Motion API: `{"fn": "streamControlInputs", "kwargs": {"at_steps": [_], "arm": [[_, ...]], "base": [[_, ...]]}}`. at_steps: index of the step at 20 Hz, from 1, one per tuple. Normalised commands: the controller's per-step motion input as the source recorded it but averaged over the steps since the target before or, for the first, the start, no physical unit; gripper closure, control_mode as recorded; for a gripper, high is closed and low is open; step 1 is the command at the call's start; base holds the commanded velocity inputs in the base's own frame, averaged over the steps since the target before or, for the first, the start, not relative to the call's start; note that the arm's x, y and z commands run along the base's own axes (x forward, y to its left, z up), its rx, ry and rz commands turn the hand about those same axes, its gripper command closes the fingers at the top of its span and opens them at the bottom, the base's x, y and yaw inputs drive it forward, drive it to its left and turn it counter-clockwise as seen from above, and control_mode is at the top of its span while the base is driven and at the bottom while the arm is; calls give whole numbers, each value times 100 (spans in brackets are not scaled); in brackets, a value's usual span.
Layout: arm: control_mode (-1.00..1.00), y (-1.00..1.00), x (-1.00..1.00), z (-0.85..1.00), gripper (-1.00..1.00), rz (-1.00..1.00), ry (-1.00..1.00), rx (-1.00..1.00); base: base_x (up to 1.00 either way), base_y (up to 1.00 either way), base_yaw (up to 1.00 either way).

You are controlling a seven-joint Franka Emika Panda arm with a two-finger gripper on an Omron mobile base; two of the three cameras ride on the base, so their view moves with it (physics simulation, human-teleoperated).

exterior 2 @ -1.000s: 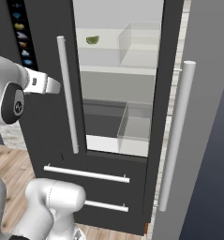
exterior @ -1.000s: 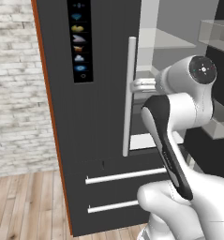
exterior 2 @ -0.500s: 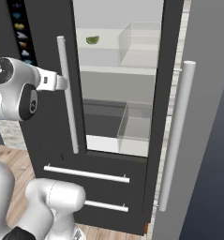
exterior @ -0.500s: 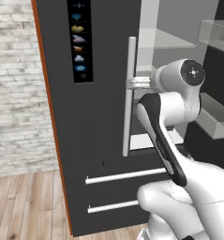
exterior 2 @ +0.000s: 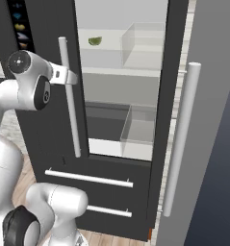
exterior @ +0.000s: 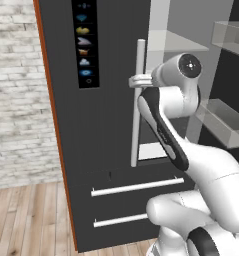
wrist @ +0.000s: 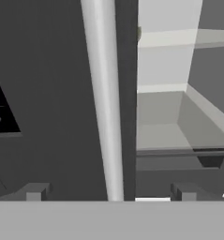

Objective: There is a bowl on the dining counter. Grab a lemon wedge from the fridge and place it in the bowl. Then get the liquor bottle and glass cup from the cabinet and place them next to the bowl.

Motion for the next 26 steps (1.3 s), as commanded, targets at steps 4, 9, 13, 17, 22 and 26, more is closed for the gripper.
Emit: {"fn": "streamControlInputs", "kwargs": {"at_steps": [4,9,13,17,22,26], "arm": [[-100,4,53,0,-100,0,0,0],[-100,11,42,0,-100,0,0,0],[-100,9,38,0,-100,0,0,0],[-100,3,45,0,-100,0,0,0],[-100,0,44,0,-100,0,0,0],[-100,0,48,0,-100,0,0,0]], "base": [[0,0,0],[0,0,0],[0,0,0],[0,0,0],[0,0,0],[0,0,0]]}}
